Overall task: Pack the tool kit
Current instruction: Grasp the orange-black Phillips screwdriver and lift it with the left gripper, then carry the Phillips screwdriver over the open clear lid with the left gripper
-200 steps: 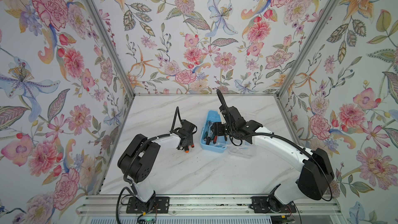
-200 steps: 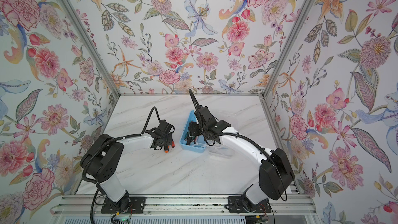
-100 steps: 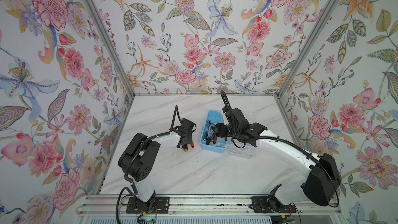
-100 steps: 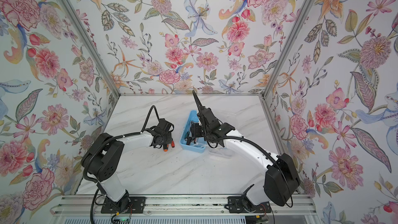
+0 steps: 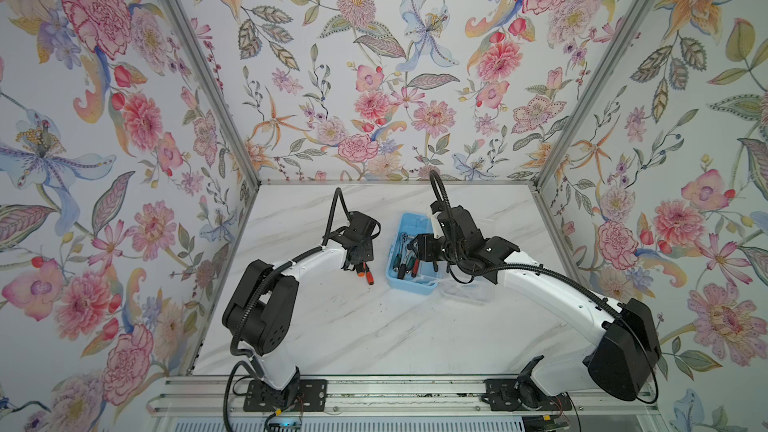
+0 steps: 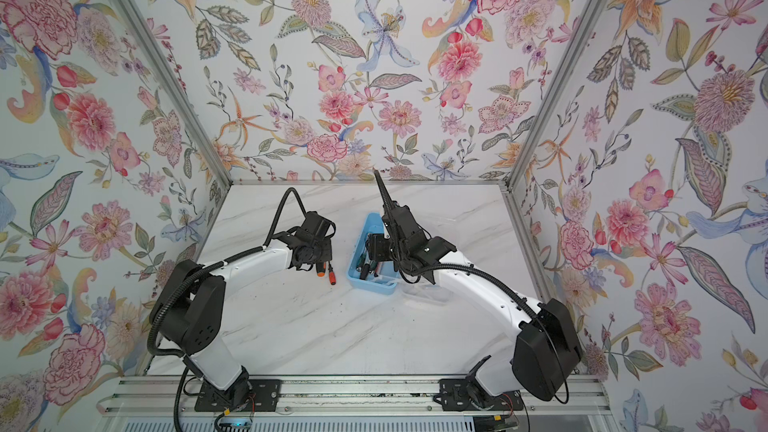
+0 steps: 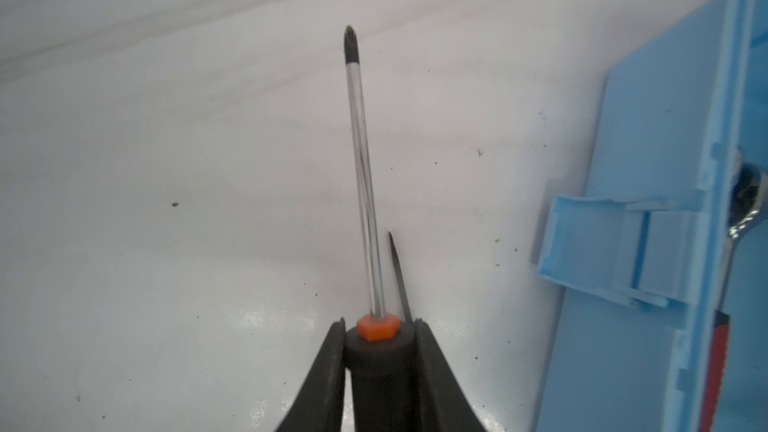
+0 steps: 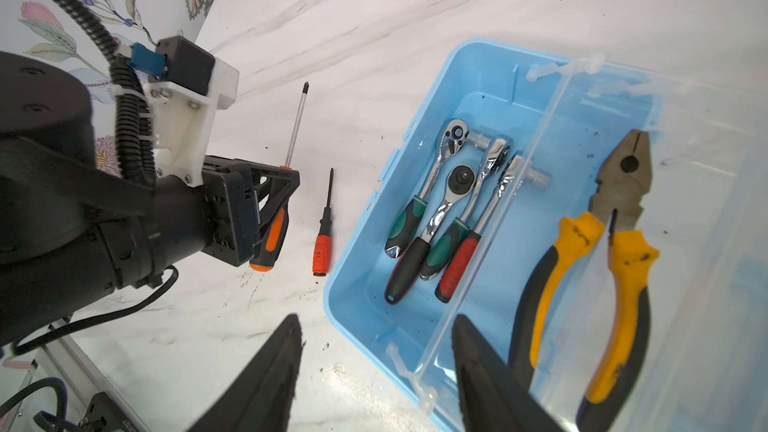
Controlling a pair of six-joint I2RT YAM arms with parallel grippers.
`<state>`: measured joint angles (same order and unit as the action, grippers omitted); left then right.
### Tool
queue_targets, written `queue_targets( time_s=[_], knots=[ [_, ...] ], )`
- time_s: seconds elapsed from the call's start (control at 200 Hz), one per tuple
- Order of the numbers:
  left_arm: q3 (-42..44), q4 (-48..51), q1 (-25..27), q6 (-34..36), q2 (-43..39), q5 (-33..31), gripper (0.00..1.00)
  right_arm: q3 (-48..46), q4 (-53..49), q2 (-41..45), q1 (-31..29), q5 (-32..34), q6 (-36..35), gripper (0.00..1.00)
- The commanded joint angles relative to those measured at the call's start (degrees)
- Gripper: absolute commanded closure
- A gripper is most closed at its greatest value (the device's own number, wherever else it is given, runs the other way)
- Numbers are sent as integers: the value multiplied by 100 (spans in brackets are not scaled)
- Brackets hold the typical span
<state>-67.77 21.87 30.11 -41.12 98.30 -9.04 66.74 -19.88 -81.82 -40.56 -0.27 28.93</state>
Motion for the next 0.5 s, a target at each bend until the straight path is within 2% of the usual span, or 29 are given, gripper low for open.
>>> queue_targets(
  time_s=[0.0, 0.115, 0.25, 0.365, 0.495],
  knots=[
    [-440, 285, -14, 127, -265, -115, 100, 63, 127, 275, 124, 86, 63, 41],
    [-731, 262, 76, 128, -296, 149, 100, -206, 129, 682, 300, 319, 168, 41],
    [-1197, 37, 317, 7, -162, 769, 100, -796, 126, 1455, 952, 618, 334, 41],
    [-1894, -59, 713, 15, 220, 1118, 100, -1243, 133, 2012, 1595, 588, 407, 43],
    [-2568, -177, 1144, 6, 774, 1501, 100, -1382, 22, 2186, 2042, 439, 386, 43]
  ],
)
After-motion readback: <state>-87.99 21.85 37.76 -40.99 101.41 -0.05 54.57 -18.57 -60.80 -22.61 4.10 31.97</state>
